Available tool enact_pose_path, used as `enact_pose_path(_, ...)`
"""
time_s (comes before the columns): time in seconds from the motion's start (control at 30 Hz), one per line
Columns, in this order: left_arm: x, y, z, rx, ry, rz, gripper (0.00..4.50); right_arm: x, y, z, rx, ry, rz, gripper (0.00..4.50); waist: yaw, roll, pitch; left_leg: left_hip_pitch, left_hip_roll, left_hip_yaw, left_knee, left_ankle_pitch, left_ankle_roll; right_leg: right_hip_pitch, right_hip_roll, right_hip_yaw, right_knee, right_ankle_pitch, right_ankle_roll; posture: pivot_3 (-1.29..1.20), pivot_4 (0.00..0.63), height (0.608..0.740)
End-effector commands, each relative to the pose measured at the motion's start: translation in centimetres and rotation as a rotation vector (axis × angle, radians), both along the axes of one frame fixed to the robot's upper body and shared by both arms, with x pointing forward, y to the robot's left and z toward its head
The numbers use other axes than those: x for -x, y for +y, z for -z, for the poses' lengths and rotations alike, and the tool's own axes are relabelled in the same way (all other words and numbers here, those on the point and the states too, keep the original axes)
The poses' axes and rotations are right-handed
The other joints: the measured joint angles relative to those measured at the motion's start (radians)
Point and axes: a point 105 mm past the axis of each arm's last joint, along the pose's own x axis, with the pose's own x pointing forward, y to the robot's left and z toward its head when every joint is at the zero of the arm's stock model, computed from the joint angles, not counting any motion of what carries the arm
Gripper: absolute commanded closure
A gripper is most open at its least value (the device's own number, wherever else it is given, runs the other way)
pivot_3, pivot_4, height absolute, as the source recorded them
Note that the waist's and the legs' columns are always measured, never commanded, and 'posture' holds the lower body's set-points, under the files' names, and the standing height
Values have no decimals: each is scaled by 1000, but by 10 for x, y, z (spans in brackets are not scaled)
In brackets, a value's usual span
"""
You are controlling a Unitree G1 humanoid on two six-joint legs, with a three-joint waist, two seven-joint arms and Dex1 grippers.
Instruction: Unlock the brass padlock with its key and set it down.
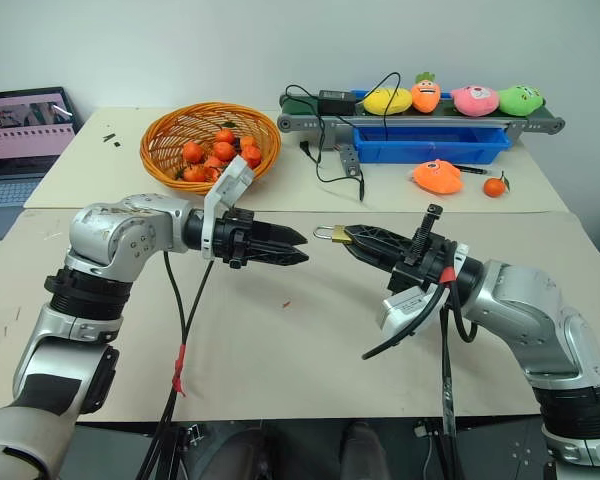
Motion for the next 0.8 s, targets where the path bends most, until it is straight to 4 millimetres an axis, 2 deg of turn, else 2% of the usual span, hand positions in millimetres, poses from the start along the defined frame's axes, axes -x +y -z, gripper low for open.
enact_pose_path(0.03,4,-3,-10,29,-49,33,3271,4,-1,-12,-29,-26,-7,4376,0,0,0,0,0,0,0,0,0,0,0,0,0,0,0,0,150,740)
enact_pose_path(0.13,7,-5,-10,34,-56,45,4428,4,-1,-12,-32,-22,-7,4376,0,0,0,0,0,0,0,0,0,0,0,0,0,0,0,0,150,740)
enact_pose_path(0.37,11,-13,-9,34,-39,64,4476,4,1,-11,-38,-6,-12,4376,0,0,0,0,0,0,0,0,0,0,0,0,0,0,0,0,150,740)
enact_pose_path(0.63,16,-28,-18,59,-45,99,4476,3,4,-7,-40,10,-15,4376,0,0,0,0,0,0,0,0,0,0,0,0,0,0,0,0,150,740)
enact_pose_path(0.8,14,-29,-23,64,-59,95,4476,3,4,-2,-41,25,-14,4376,0,0,0,0,0,0,0,0,0,0,0,0,0,0,0,0,150,740)
